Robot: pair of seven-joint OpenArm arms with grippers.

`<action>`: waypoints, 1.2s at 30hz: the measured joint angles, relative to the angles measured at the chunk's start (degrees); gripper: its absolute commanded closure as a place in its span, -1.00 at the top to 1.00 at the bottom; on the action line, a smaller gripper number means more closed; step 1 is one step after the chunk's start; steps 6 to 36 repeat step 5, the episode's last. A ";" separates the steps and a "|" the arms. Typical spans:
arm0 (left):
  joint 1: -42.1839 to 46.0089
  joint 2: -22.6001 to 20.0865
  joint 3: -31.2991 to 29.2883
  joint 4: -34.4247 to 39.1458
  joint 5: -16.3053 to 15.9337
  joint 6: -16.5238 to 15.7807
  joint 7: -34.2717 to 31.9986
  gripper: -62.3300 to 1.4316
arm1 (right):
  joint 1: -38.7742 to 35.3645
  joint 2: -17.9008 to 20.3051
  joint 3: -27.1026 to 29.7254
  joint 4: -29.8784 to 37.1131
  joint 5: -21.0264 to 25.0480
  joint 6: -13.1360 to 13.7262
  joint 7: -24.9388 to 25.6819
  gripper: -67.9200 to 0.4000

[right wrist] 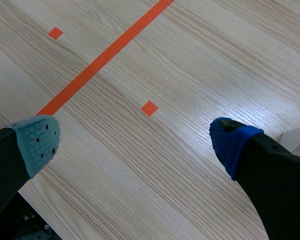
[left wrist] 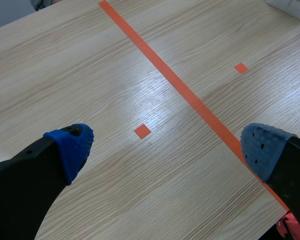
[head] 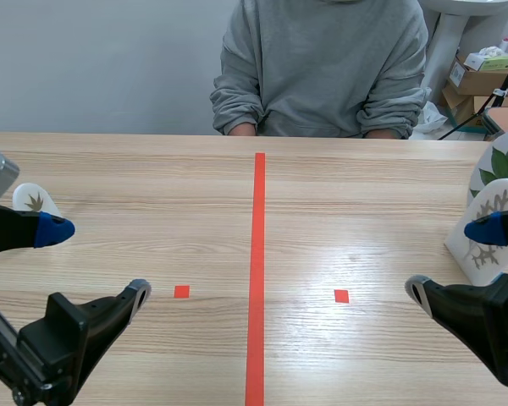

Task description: Do the leaf sorting experiment

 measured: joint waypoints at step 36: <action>0.00 0.00 0.00 -0.09 0.00 0.00 0.00 1.00 | 0.00 0.00 0.00 0.00 0.00 0.00 0.00 0.82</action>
